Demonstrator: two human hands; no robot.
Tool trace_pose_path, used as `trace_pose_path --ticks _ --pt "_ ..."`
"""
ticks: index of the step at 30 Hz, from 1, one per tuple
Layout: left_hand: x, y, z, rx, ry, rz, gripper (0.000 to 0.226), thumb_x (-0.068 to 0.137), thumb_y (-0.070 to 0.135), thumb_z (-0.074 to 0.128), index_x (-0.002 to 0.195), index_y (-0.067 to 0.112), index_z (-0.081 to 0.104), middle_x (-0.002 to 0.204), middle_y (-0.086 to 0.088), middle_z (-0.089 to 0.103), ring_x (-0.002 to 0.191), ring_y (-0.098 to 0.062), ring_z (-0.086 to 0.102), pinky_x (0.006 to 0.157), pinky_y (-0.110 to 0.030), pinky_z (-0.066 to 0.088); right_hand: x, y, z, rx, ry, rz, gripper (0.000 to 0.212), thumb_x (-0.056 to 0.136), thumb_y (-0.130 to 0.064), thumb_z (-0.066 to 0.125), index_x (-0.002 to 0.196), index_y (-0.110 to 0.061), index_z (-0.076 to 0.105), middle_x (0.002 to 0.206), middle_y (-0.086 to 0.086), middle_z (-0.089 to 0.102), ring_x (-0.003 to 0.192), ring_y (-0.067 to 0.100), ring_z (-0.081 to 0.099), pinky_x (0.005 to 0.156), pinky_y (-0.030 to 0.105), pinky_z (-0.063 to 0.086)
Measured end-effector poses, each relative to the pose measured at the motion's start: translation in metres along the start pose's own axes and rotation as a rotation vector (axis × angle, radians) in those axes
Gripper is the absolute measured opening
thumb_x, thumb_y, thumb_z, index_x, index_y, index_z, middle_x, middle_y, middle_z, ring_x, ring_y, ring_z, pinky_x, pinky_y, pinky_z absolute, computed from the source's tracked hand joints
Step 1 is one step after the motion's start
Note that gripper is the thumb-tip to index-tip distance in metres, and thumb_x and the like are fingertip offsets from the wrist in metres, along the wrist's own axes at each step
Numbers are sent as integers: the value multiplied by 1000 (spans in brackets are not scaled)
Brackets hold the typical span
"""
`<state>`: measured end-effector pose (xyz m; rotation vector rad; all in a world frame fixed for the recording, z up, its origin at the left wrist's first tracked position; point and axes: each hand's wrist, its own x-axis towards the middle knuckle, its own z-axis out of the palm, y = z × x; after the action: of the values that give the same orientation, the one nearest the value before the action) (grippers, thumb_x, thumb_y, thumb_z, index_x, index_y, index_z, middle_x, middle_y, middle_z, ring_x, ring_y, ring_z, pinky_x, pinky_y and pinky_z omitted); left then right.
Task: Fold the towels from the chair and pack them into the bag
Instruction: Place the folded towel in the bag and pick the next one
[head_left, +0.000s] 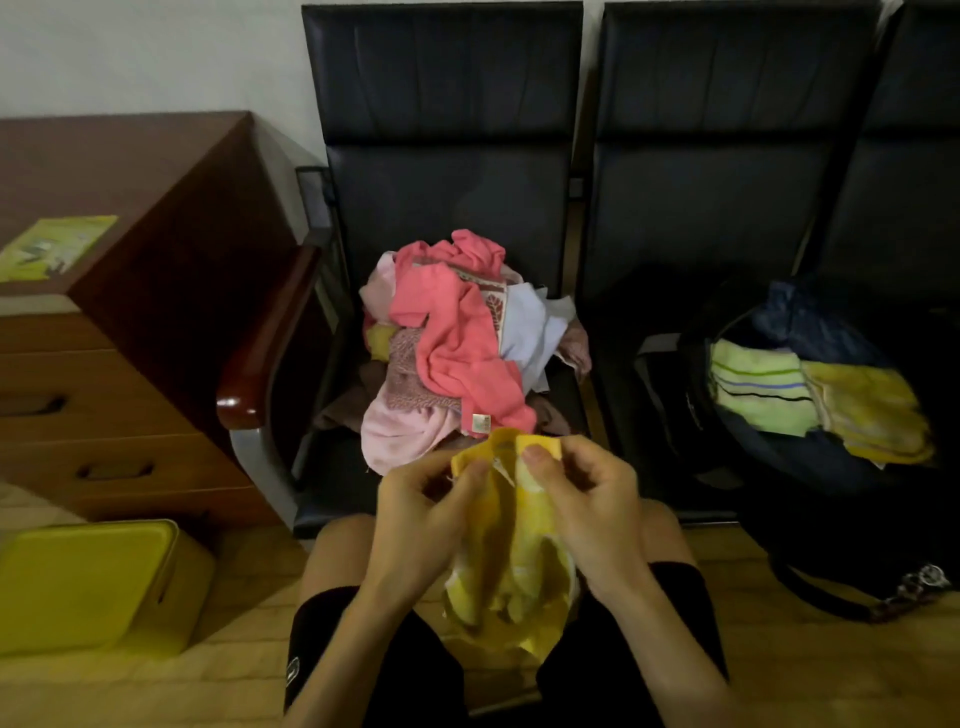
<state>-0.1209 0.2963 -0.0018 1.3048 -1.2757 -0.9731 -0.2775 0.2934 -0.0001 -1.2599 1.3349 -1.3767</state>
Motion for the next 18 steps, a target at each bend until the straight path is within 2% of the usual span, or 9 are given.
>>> trace_pose_path --ticks 3,8,11,15,18 --pt "-4 7 8 -7 -38 23 16 92 7 68 81 14 76 61 11 67 57 4 57 54 -12 42 -5 1 8 -26 -52 8 7 90 -22 70 85 -21 75 75 -3 72 72 11 68 66 29 53" --pt "-4 7 7 12 -39 26 12 93 13 68 93 20 79 73 7 74 66 -2 66 58 -17 48 -9 1 11 -77 -60 8 9 90 -27 70 88 -19 75 79 -1 72 78 15 69 72 35 57" --pt "-4 9 8 -3 -50 31 15 94 15 67 93 24 79 75 3 75 69 -11 69 59 -28 54 -10 0 12 -91 -53 0 9 90 -27 69 89 -20 75 80 -3 73 79 15 69 73 35 57" --pt "-5 7 7 -9 -89 16 16 96 21 64 96 28 78 80 0 76 78 -26 72 69 -51 58 -12 -3 11 -108 -69 3 14 90 -31 67 94 -23 77 84 -6 74 84 11 70 76 33 59" --pt "-6 6 6 -38 -125 17 14 96 30 64 100 27 78 86 -2 76 82 -28 72 72 -57 57 -16 -9 11 -55 -103 5 21 89 -39 64 97 -24 77 86 -9 75 87 7 71 77 27 57"
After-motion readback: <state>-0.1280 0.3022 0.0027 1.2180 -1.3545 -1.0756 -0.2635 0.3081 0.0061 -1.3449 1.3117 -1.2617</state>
